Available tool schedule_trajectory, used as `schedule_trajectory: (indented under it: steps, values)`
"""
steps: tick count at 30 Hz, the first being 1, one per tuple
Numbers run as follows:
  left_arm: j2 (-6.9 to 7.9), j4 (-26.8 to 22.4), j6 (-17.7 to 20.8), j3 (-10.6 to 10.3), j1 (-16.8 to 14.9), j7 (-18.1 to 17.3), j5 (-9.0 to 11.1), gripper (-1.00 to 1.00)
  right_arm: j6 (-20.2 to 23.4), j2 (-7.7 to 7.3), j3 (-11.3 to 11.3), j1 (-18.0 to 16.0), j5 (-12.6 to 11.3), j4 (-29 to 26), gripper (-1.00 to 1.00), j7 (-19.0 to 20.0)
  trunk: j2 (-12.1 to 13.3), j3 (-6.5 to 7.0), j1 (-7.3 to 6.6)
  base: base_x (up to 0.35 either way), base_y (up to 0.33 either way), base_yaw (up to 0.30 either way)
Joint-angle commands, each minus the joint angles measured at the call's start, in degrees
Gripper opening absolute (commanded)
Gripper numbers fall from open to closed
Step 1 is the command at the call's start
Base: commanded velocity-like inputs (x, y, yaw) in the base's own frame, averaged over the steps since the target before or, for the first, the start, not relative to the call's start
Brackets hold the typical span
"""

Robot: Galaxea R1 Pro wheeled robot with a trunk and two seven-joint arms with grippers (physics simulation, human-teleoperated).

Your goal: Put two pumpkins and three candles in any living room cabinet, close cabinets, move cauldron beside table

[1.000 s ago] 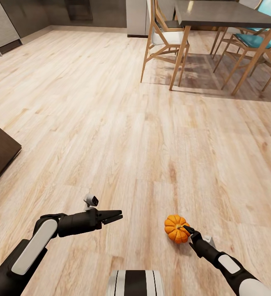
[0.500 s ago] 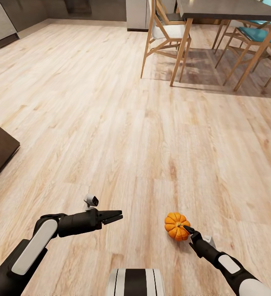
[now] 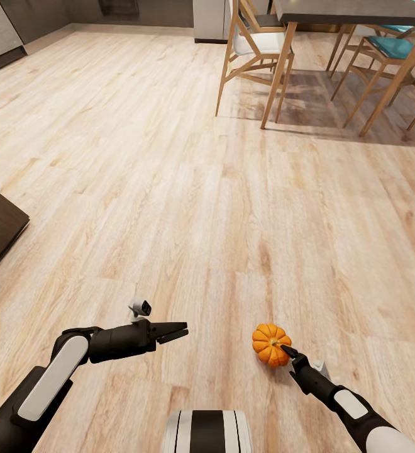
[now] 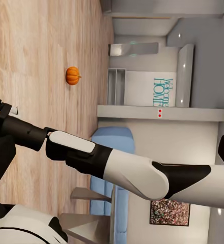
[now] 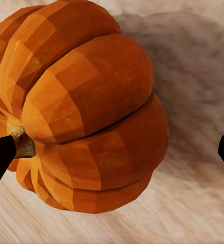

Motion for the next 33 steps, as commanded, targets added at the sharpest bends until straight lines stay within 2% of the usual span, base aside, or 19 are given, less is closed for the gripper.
schedule_trajectory:
  steps: [1,33]
  values:
    - [0.03,0.02,0.14,-0.05,-0.04,-0.26,-0.11,1.00,0.49,0.00,-0.26,-0.02,-0.33,-0.01,1.00,0.04,-0.01,-0.03,-0.01,0.000,0.000,0.000]
    - [0.03,0.11,0.14,0.37,-0.04,-0.33,-0.11,1.00,0.49,0.09,-0.17,-0.02,0.13,-0.04,1.00,0.04,-0.01,-0.03,-0.01,0.005,0.012,0.000]
